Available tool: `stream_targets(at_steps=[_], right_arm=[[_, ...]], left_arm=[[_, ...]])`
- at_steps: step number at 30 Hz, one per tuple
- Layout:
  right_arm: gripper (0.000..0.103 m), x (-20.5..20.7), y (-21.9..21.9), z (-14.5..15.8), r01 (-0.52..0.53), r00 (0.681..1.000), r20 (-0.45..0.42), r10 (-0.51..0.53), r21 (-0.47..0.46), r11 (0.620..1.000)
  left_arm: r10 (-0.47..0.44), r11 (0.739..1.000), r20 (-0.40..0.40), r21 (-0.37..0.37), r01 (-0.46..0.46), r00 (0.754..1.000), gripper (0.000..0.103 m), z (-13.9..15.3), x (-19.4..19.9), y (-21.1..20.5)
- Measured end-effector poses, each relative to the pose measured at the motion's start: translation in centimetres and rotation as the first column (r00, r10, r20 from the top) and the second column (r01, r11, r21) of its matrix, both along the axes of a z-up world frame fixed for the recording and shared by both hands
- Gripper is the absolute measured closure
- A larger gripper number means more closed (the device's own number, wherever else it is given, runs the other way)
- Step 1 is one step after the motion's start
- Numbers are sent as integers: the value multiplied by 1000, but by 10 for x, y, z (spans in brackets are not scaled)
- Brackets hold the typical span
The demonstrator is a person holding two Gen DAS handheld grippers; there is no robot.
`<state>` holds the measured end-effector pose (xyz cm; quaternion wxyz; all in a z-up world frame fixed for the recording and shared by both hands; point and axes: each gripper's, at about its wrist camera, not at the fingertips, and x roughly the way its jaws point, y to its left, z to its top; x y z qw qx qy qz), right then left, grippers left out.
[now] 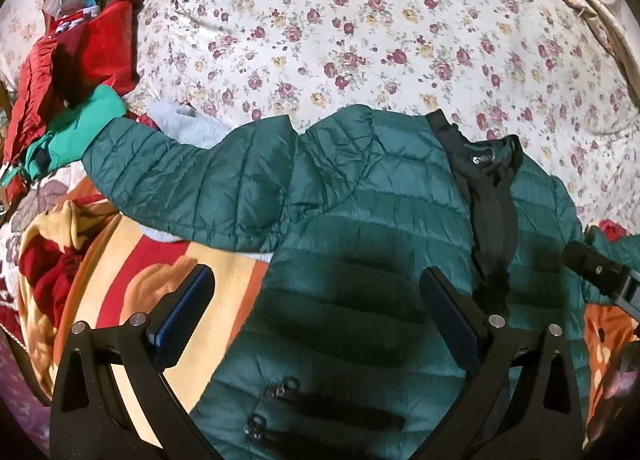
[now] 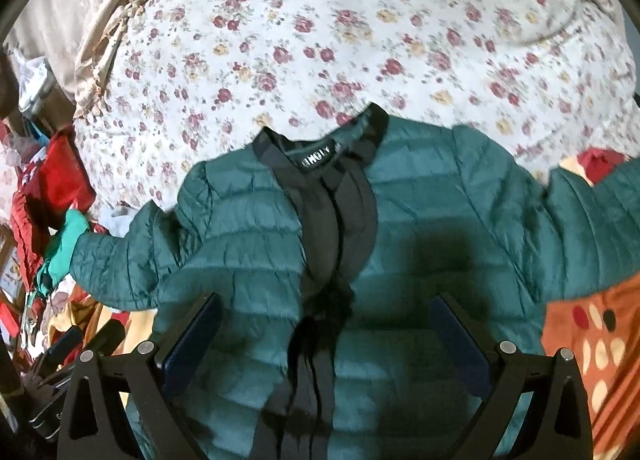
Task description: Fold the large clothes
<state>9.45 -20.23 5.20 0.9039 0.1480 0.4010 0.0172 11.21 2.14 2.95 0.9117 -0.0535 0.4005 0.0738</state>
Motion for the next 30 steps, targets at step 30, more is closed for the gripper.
stream_targets(at_steps=[30], right_arm=[[0, 45, 10, -68, 4, 996, -88, -10, -69, 998]], left_arm=[[10, 999, -59, 47, -7, 998, 1, -47, 62, -7]])
